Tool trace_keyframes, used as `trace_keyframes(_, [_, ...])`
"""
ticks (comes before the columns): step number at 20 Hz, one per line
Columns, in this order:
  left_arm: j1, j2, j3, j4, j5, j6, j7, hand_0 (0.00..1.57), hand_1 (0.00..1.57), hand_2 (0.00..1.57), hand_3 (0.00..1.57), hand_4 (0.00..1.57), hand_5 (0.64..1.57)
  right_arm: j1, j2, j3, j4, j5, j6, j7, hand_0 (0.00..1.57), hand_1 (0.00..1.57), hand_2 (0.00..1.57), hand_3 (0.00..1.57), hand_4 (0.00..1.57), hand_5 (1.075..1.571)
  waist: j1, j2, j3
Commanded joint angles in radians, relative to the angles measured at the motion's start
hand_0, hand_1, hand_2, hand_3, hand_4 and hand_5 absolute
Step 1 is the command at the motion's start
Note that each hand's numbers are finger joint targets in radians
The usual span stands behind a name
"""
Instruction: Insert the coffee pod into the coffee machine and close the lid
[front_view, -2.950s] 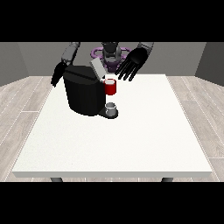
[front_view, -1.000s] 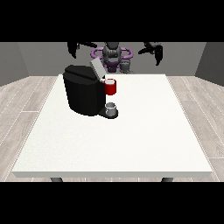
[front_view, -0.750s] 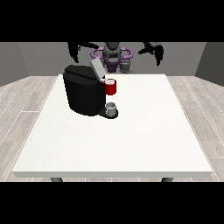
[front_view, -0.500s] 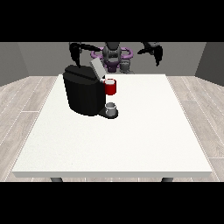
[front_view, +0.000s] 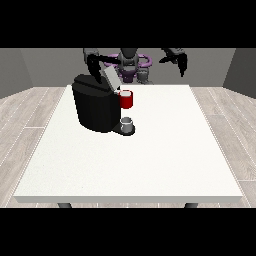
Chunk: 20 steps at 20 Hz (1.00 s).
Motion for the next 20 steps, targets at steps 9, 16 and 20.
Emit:
trace_keyframes(9, [0.083, 0.046, -0.011, -0.114, 0.009, 0.020, 0.042, 0.00, 0.00, 0.00, 0.00, 0.35, 1.571, -0.076, -0.006, 0.032, 0.059, 0.021, 0.031, -0.031, 0.00, 0.00, 0.00, 0.00, 0.20, 1.571, -0.015, 0.039, -0.0001])
trace_keyframes(16, [0.043, 0.067, 0.017, -0.056, 0.015, 0.032, -0.014, 0.00, 0.00, 0.00, 0.00, 0.37, 1.571, -0.224, -0.009, 0.081, 0.048, 0.072, 0.022, 0.017, 0.00, 0.00, 0.00, 0.00, 0.12, 1.571, -0.007, 0.091, -0.0007])
trace_keyframes(20, [0.000, 0.075, -0.002, -0.062, 0.008, 0.019, -0.017, 0.00, 0.00, 0.00, 0.00, 0.39, 1.571, -0.278, 0.017, 0.095, 0.051, 0.103, -0.025, 0.000, 0.00, 0.00, 0.00, 0.00, 0.00, 1.571, 0.022, 0.141, -0.0007])
